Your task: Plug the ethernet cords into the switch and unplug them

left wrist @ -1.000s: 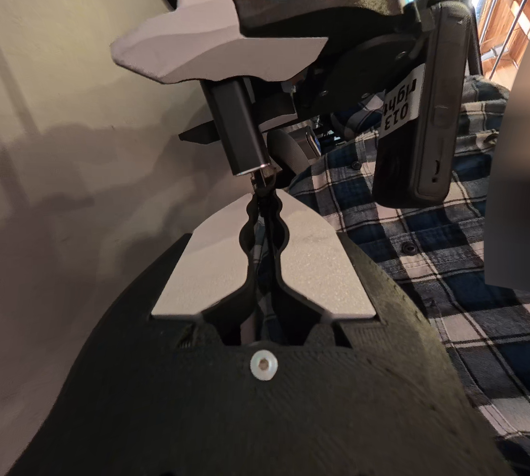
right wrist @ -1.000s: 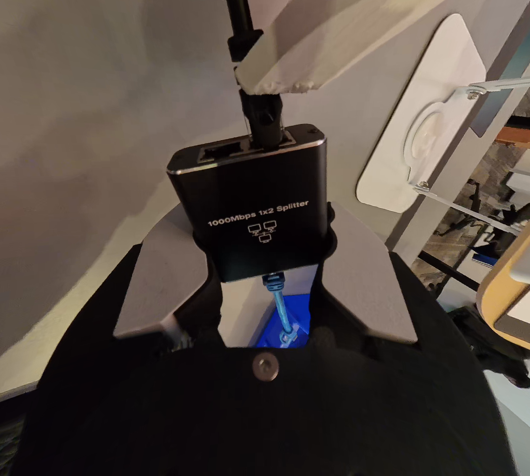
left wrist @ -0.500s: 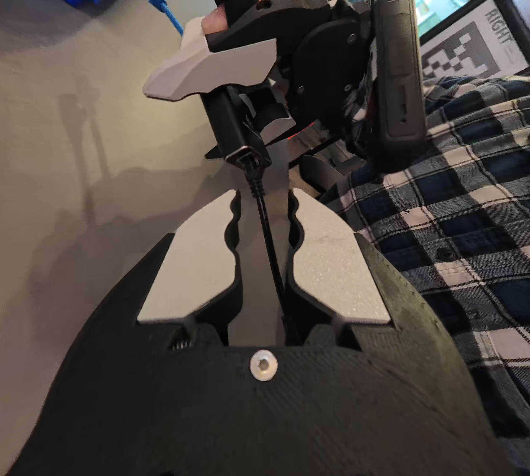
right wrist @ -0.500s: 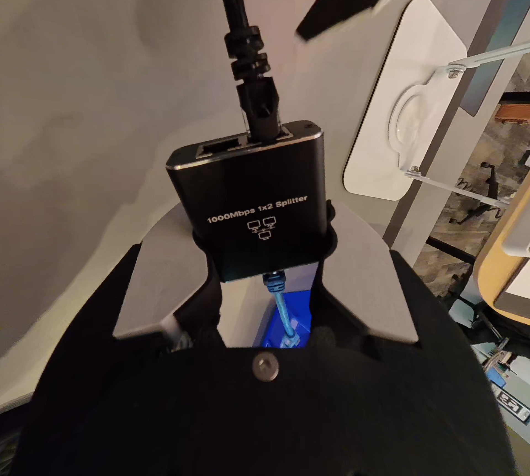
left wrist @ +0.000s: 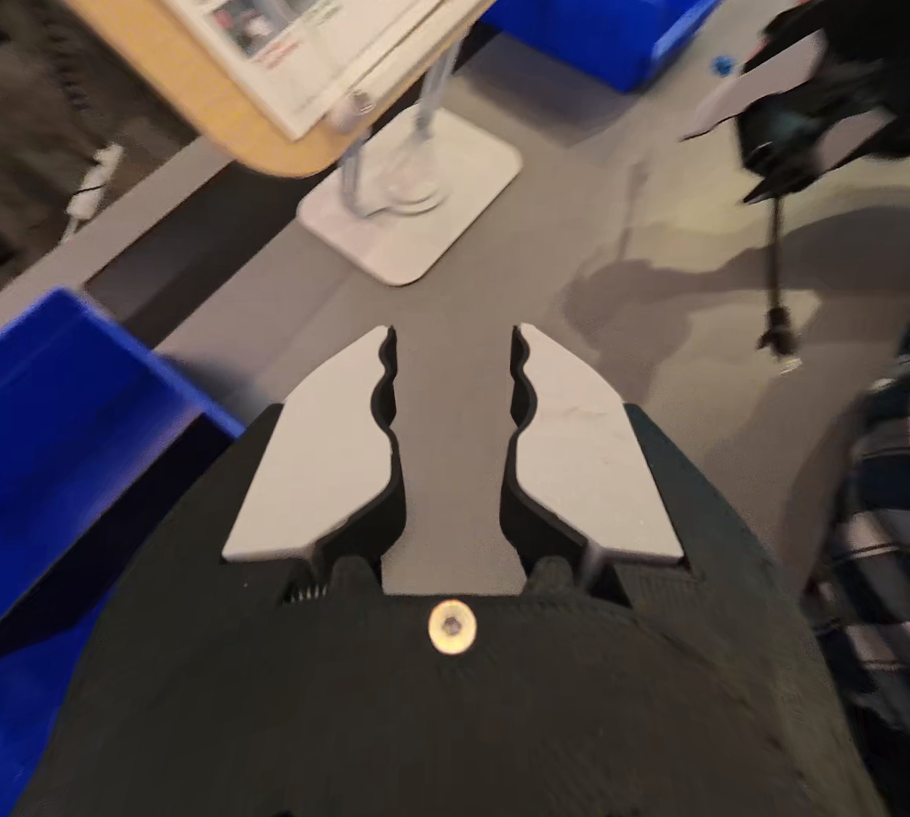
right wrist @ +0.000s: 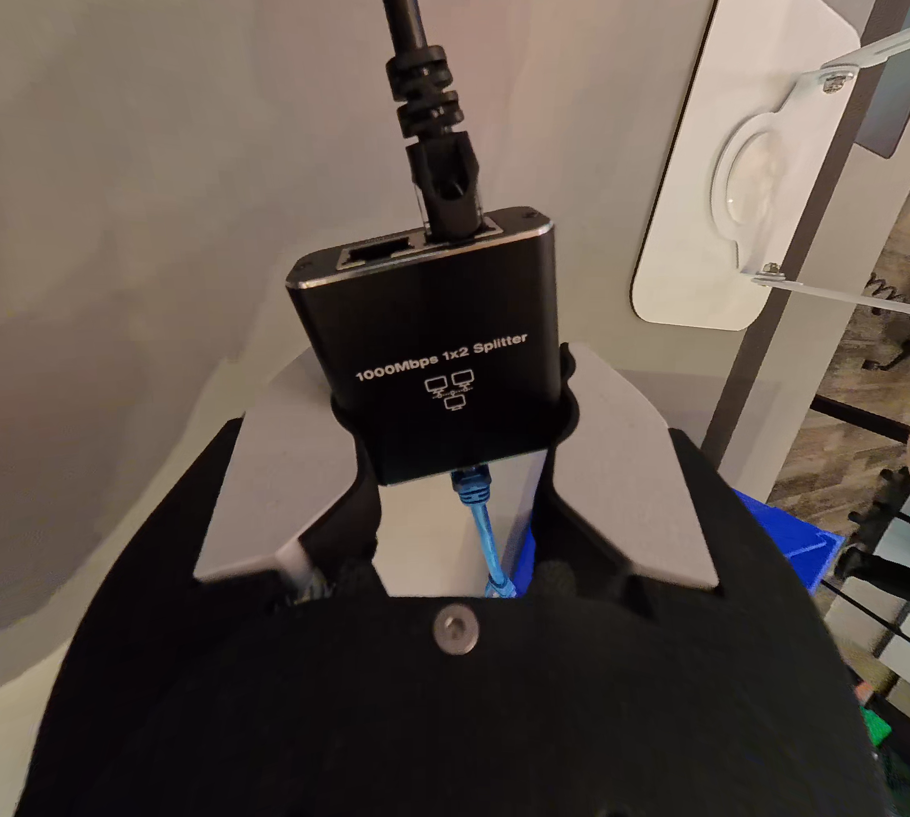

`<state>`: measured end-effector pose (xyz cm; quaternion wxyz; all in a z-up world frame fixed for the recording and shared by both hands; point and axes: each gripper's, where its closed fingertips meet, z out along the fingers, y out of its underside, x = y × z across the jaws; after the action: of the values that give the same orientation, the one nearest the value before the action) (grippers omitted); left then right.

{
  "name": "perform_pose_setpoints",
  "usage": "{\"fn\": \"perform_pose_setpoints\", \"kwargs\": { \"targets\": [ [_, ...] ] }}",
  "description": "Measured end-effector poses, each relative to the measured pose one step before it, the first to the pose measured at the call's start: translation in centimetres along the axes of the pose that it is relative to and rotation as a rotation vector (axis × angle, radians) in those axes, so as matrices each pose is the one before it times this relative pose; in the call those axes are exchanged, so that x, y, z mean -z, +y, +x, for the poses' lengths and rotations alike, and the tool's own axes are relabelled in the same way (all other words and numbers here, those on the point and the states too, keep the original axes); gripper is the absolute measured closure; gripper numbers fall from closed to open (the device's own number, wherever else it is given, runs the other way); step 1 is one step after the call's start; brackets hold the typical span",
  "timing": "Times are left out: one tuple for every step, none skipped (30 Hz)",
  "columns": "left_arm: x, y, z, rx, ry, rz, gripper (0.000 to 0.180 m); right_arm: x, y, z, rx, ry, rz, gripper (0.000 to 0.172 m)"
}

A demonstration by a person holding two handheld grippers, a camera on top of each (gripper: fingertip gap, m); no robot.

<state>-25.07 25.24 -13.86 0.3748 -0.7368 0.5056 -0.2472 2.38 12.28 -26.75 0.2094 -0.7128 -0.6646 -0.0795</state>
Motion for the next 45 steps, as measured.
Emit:
{"fn": "perform_pose_setpoints", "kwargs": {
  "targets": [
    [0.861, 0.572, -1.372, -0.0006, -0.0318, -0.0139, 0.137, 0.030, -0.085, -0.064, -0.0072, -0.0034, 0.0061, 0.093],
    [0.718, 0.614, -1.520, -0.0040, -0.0426, -0.0133, 0.137, 0.050, -0.093, -0.065, -0.0078, -0.0043, 0.0076, 0.093],
    [0.515, 0.817, -1.699, -0.0227, -0.0580, -0.0246, 0.137, 0.073, -0.065, -0.033, -0.0073, -0.0024, 0.0060, 0.093],
    [0.300, 0.921, -1.567, -0.0292, -0.0518, -0.0288, 0.137, 0.078, -0.035, 0.012, -0.0075, -0.0003, 0.0044, 0.093],
    [0.097, 0.886, -1.341, -0.0291, -0.0385, -0.0254, 0.137, 0.080, -0.026, -0.001, -0.0078, -0.0019, 0.0035, 0.093],
    [-0.095, 1.068, -1.283, -0.0288, -0.0372, -0.0358, 0.137, 0.095, -0.001, -0.038, -0.0072, -0.0057, 0.0036, 0.093],
    [-0.258, 1.035, -0.982, -0.0144, -0.0180, -0.0335, 0.136, 0.107, -0.001, -0.012, -0.0069, -0.0035, 0.0041, 0.093],
    [-0.315, 0.680, -0.548, 0.0097, 0.0101, -0.0130, 0.135, 0.104, 0.010, 0.024, -0.0072, -0.0021, 0.0038, 0.093],
    [-0.345, 0.450, -0.353, 0.0114, 0.0181, -0.0026, 0.135, 0.104, 0.033, 0.006, -0.0070, -0.0040, 0.0021, 0.093],
    [-0.414, 0.627, -0.567, -0.0055, -0.0026, -0.0185, 0.135, 0.088, 0.053, -0.008, -0.0062, -0.0040, 0.0011, 0.093],
    [-0.479, 0.824, -0.714, -0.0241, -0.0176, -0.0338, 0.135, 0.072, 0.081, 0.019, -0.0049, -0.0018, -0.0005, 0.093],
    [-0.493, 0.658, -0.419, -0.0257, -0.0010, -0.0215, 0.135, 0.080, 0.107, 0.064, -0.0037, 0.0019, -0.0022, 0.093],
    [-0.472, 0.533, -0.236, -0.0136, 0.0124, -0.0124, 0.135, 0.072, 0.116, 0.062, -0.0053, 0.0009, -0.0016, 0.093],
    [-0.470, 0.651, -0.332, -0.0088, 0.0071, -0.0230, 0.136, 0.079, 0.108, 0.038, -0.0062, -0.0014, 0.0008, 0.093],
    [-0.445, 0.592, -0.286, -0.0085, 0.0089, -0.0204, 0.136, 0.059, 0.102, 0.005, -0.0079, -0.0036, 0.0021, 0.093],
    [-0.405, 0.358, -0.021, -0.0026, 0.0276, -0.0064, 0.136, 0.048, 0.094, 0.002, -0.0069, -0.0035, 0.0029, 0.093],
    [-0.398, 0.360, 0.099, 0.0015, 0.0362, -0.0103, 0.136, 0.044, 0.108, 0.011, -0.0063, -0.0031, 0.0027, 0.093],
    [-0.422, 0.470, -0.021, -0.0092, 0.0238, -0.0199, 0.137, 0.014, 0.112, 0.001, -0.0046, -0.0034, 0.0010, 0.093],
    [-0.422, 0.424, -0.064, -0.0236, 0.0136, -0.0177, 0.137, -0.001, 0.122, 0.017, -0.0042, -0.0025, -0.0002, 0.093],
    [-0.426, 0.326, 0.106, -0.0230, 0.0227, -0.0116, 0.137, -0.007, 0.107, 0.028, -0.0056, -0.0033, 0.0004, 0.093],
    [-0.430, 0.377, 0.127, -0.0134, 0.0234, -0.0188, 0.137, -0.024, 0.060, 0.004, -0.0065, -0.0062, 0.0028, 0.093],
    [-0.472, 0.450, -0.056, -0.0133, 0.0090, -0.0268, 0.137, -0.053, 0.047, -0.018, -0.0064, -0.0088, 0.0032, 0.093],
    [-0.471, 0.421, -0.016, -0.0236, 0.0064, -0.0227, 0.137, -0.073, 0.045, -0.014, -0.0055, -0.0077, 0.0011, 0.093],
    [-0.506, 0.479, 0.021, -0.0295, 0.0068, -0.0261, 0.136, -0.066, 0.030, 0.027, -0.0045, -0.0057, 0.0004, 0.093],
    [-0.548, 0.714, -0.089, -0.0220, -0.0004, -0.0471, 0.135, -0.071, 0.014, 0.004, -0.0043, -0.0074, 0.0009, 0.093],
    [-0.576, 0.658, 0.011, -0.0171, 0.0050, -0.0452, 0.134, -0.054, 0.003, -0.021, -0.0050, -0.0095, 0.0013, 0.093],
    [-0.544, 0.290, 0.303, -0.0186, 0.0204, -0.0194, 0.133, -0.047, -0.044, -0.024, -0.0060, -0.0110, 0.0031, 0.093],
    [-0.518, 0.048, 0.349, -0.0114, 0.0231, -0.0055, 0.134, -0.031, -0.079, -0.040, -0.0066, -0.0120, 0.0059, 0.093],
    [-0.512, 0.076, 0.264, -0.0094, 0.0176, -0.0095, 0.135, -0.016, -0.066, -0.040, -0.0072, -0.0140, 0.0042, 0.093],
    [-0.507, 0.139, 0.180, -0.0133, 0.0126, -0.0163, 0.135, -0.023, -0.047, 0.002, -0.0063, -0.0107, 0.0024, 0.093],
    [-0.485, 0.080, 0.283, -0.0141, 0.0185, -0.0123, 0.136, -0.016, -0.059, 0.024, -0.0087, -0.0119, 0.0028, 0.093],
    [-0.415, -0.069, 0.243, -0.0119, 0.0152, -0.0028, 0.138, -0.023, -0.058, -0.015, -0.0097, -0.0149, 0.0026, 0.093],
    [-0.411, -0.072, 0.320, -0.0080, 0.0213, -0.0022, 0.140, -0.023, -0.071, -0.008, -0.0096, -0.0142, 0.0027, 0.093],
    [-0.420, -0.035, 0.332, -0.0095, 0.0212, -0.0047, 0.141, -0.022, -0.082, -0.011, -0.0096, -0.0135, 0.0029, 0.093],
    [-0.408, -0.021, 0.188, -0.0133, 0.0109, -0.0047, 0.144, -0.017, -0.091, -0.021, -0.0071, -0.0131, 0.0032, 0.093],
    [-0.416, 0.004, 0.184, -0.0141, 0.0098, -0.0059, 0.146, -0.014, -0.114, -0.034, -0.0042, -0.0112, 0.0029, 0.093],
    [-0.418, -0.029, 0.189, -0.0105, 0.0118, -0.0032, 0.147, -0.021, -0.074, -0.015, -0.0019, -0.0090, 0.0001, 0.093],
    [-0.394, -0.021, 0.121, -0.0108, 0.0058, -0.0057, 0.148, -0.046, -0.032, 0.004, -0.0009, -0.0056, -0.0035, 0.093],
    [-0.354, -0.060, 0.109, -0.0192, -0.0008, -0.0046, 0.149, -0.048, -0.021, 0.050, 0.0001, -0.0023, -0.0048, 0.093],
    [-0.315, -0.160, 0.111, -0.0156, -0.0012, -0.0013, 0.151, -0.036, -0.042, 0.041, -0.0001, -0.0023, -0.0036, 0.093],
    [-0.229, -0.268, 0.034, -0.0115, -0.0029, 0.0053, 0.150, -0.047, -0.060, 0.039, -0.0003, -0.0026, -0.0015, 0.093],
    [-0.199, -0.224, 0.060, -0.0101, 0.0008, 0.0040, 0.151, -0.027, -0.088, 0.023, -0.0004, -0.0026, 0.0002, 0.093],
    [-0.206, -0.054, 0.062, -0.0099, 0.0042, -0.0062, 0.153, -0.041, -0.100, 0.028, 0.0001, -0.0020, 0.0000, 0.093],
    [-0.182, 0.002, 0.049, -0.0097, 0.0062, -0.0075, 0.154, -0.026, -0.094, 0.035, 0.0004, -0.0009, -0.0006, 0.093],
    [-0.187, 0.027, 0.070, -0.0045, 0.0110, -0.0067, 0.156, -0.028, -0.099, 0.039, 0.0004, -0.0006, -0.0002, 0.093]
  ]
}}
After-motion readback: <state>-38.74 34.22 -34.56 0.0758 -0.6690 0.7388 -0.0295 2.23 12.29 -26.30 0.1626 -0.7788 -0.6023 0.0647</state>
